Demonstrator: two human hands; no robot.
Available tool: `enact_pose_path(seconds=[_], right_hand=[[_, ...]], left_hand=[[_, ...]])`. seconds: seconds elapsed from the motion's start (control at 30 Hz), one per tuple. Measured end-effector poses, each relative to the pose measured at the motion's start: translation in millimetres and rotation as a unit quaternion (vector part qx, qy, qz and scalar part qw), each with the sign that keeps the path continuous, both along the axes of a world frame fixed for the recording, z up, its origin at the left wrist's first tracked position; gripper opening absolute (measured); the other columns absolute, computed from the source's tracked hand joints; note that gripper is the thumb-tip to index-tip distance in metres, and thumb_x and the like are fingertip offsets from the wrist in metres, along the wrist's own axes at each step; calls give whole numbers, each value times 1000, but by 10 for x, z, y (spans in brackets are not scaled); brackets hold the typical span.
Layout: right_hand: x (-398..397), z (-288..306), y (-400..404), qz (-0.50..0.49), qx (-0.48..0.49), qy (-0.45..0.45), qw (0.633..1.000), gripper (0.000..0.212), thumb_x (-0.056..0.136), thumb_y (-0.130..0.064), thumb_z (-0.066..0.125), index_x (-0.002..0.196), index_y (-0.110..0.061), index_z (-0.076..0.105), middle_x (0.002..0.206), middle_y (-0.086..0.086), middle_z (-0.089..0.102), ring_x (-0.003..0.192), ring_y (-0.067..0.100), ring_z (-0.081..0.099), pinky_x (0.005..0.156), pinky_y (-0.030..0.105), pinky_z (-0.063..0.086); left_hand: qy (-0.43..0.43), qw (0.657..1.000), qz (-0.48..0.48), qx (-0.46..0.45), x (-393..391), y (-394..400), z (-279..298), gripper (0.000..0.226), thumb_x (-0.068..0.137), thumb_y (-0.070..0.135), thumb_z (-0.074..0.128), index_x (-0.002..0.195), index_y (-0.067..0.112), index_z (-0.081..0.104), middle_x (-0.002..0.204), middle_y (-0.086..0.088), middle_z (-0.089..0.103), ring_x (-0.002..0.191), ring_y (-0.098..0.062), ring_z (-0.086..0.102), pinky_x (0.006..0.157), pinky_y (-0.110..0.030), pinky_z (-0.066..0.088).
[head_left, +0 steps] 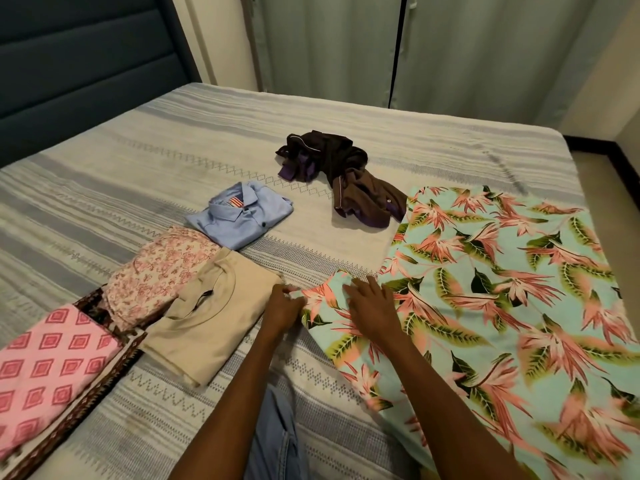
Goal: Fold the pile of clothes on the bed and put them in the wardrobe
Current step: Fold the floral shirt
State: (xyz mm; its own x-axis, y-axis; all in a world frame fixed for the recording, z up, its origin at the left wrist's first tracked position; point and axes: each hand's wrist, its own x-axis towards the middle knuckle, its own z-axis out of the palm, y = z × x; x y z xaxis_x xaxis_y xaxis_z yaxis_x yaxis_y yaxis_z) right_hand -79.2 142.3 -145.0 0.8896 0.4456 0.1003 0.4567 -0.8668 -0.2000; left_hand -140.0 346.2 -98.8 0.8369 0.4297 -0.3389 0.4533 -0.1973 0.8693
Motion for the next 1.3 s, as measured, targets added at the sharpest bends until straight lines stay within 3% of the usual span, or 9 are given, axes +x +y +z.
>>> enact_pose_path(seconds=[0.2,0.33,0.47,0.57,0.73,0.8,0.9,1.17,1.3], right_hand=[[-220,-79,-85,3,49,4,999,51,99,-44,33,131,-16,60,139,13,55,128,35,51,100,50,44],[-342,-63,-182,7,157,5,988,40,97,-26,46,135,-15,53,141,10,52,132,30,48,104,45,43],[-530,-13,-347,-85,138,-55,985,45,80,-8,63,125,-14,61,126,10,62,119,30,56,96,45,48],[-776,-86,-478,-150,70,-62,984,28,83,-18,63,111,-18,64,111,6,64,103,27,60,81,40,48],[-1228,-176,-659,-100,42,-33,994,36,92,-45,43,114,-22,60,117,4,58,106,25,53,87,42,42],[-1409,-173,-726,-34,51,33,998,55,93,-60,40,137,-28,49,147,3,43,136,26,36,109,48,28],[-1605,-146,-861,19,30,108,994,75,96,-70,27,159,-33,10,167,-4,-3,153,19,-6,122,45,-4],[-1636,-48,-1219,-114,-30,95,988,67,101,-62,26,146,-18,48,154,8,42,144,32,37,114,55,15],[-1819,-142,-1243,-84,-28,129,988,86,94,-77,8,158,-20,23,164,5,10,152,32,9,118,52,-3]], left_hand=[[28,975,-45,214,-96,-22,-103,44,91,21,66,125,6,42,125,-19,59,110,-38,59,81,-38,44],[1,883,-114,455,-179,-239,-90,52,93,33,63,137,11,46,130,-16,52,114,-39,53,91,-46,43],[-95,824,-308,465,-357,-716,-171,47,99,40,48,140,16,48,143,-10,49,129,-33,48,102,-42,38],[41,806,-395,440,-480,-802,-347,78,97,68,31,158,23,14,167,-4,3,153,-31,3,120,-54,5],[152,800,-422,398,-527,-568,-380,145,36,107,7,154,28,-22,150,0,-42,147,-33,-28,116,-64,-6],[164,801,-425,388,-532,-555,-341,152,31,109,12,153,26,-26,146,-1,-45,147,-37,-26,116,-63,-5],[171,797,-423,396,-570,-581,-293,132,66,94,42,154,21,-23,156,-8,-36,148,-41,-21,116,-63,-8],[12,749,-482,455,-735,-1016,-178,103,73,87,-2,155,27,-17,155,0,-29,150,-29,-20,117,-49,-12],[117,750,-473,447,-811,-972,-301,136,47,103,-2,156,22,-16,162,-6,-25,150,-35,-19,118,-60,-2]])
